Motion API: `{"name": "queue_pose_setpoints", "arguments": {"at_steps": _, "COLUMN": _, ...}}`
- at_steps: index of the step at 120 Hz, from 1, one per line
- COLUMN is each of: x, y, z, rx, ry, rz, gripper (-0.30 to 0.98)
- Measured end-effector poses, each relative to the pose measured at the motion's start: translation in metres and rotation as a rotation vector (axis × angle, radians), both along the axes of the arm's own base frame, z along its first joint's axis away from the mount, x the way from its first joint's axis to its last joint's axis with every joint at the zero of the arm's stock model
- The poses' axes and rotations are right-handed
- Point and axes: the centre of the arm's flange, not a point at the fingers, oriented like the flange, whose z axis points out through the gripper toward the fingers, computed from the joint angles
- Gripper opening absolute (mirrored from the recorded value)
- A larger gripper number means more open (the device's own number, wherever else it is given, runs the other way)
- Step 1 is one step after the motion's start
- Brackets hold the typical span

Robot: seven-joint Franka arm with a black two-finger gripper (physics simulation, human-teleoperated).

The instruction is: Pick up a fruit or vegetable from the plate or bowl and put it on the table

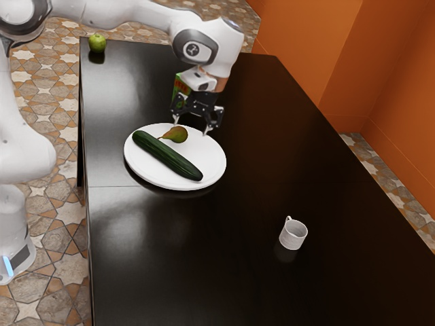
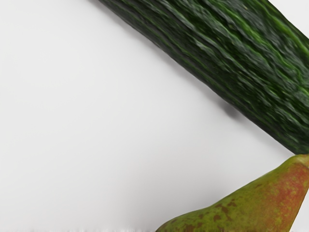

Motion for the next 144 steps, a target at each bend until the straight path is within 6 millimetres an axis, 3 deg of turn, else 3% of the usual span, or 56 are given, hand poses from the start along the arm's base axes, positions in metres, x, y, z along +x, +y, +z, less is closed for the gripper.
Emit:
{"name": "queue_pose_setpoints", "arguments": {"at_steps": 57, "x": -0.006, "y": 0.008, "z": -0.021, "rx": 0.011, "ry": -0.016, "rz": -0.028, "gripper": 0.66}}
{"name": "queue_pose_setpoints", "arguments": {"at_steps": 98, "x": -0.009, "y": 0.023, "z": -0.035, "rx": -0.002, "ry": 0.002, "rz": -0.007, "gripper": 0.65}}
{"name": "queue_pose_setpoints", "arguments": {"at_steps": 106, "x": -0.009, "y": 0.026, "z": -0.037, "rx": -0.007, "ry": 0.004, "rz": -0.001, "gripper": 0.60}}
{"name": "queue_pose_setpoints", "arguments": {"at_steps": 124, "x": -0.007, "y": 0.030, "z": -0.038, "rx": -0.038, "ry": -0.004, "rz": 0.025, "gripper": 0.36}}
{"name": "queue_pose_setpoints", "arguments": {"at_steps": 130, "x": -0.003, "y": 0.026, "z": -0.032, "rx": -0.044, "ry": -0.020, "rz": 0.020, "gripper": 0.33}}
{"name": "queue_pose_setpoints", "arguments": {"at_steps": 134, "x": 0.001, "y": 0.018, "z": -0.016, "rx": -0.048, "ry": -0.050, "rz": 0.011, "gripper": 0.31}}
{"name": "queue_pose_setpoints", "arguments": {"at_steps": 144, "x": 0.023, "y": 0.001, "z": 0.049, "rx": -0.063, "ry": -0.164, "rz": -0.008, "gripper": 0.31}}
